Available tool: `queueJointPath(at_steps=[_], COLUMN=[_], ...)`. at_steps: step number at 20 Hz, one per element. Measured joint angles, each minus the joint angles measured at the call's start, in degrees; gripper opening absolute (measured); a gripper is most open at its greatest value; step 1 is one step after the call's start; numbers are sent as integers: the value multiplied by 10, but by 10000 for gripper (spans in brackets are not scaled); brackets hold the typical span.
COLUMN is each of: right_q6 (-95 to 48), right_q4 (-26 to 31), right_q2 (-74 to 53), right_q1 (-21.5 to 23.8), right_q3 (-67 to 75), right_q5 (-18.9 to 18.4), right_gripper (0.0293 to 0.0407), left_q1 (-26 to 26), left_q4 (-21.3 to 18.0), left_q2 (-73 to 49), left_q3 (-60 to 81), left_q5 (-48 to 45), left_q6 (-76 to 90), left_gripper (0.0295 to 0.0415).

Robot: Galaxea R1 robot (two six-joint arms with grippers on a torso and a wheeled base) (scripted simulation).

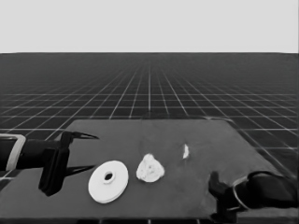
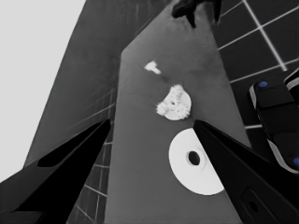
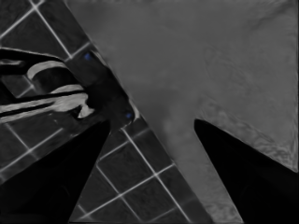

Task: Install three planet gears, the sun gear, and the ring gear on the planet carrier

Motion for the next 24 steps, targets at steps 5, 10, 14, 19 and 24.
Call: queueJointPath(at_steps=[5, 10, 14, 19, 24], right_q6=[-70, -75, -76, -76, -76], right_q4=[-35, -37, -37, -37, -37], right_q2=[-105, -112, -112, -112, -112], right_q1=[-23, -24, -24, -24, -24], right_q3=[93, 99, 99, 99, 99], right_q5=[24, 25, 25, 26, 26], right_gripper=[385, 385, 385, 385, 385], left_q1=[0, 153, 167, 280, 303], left_q4=[0, 37, -86, 4, 24], left_q2=[0, 341, 364, 382, 389], left_q3=[0, -186, -329, -396, -417], left_q5=[0, 548, 502, 466, 454], left_q6=[0, -903, -975, -955, -945], left_gripper=[385, 397, 385, 385, 385])
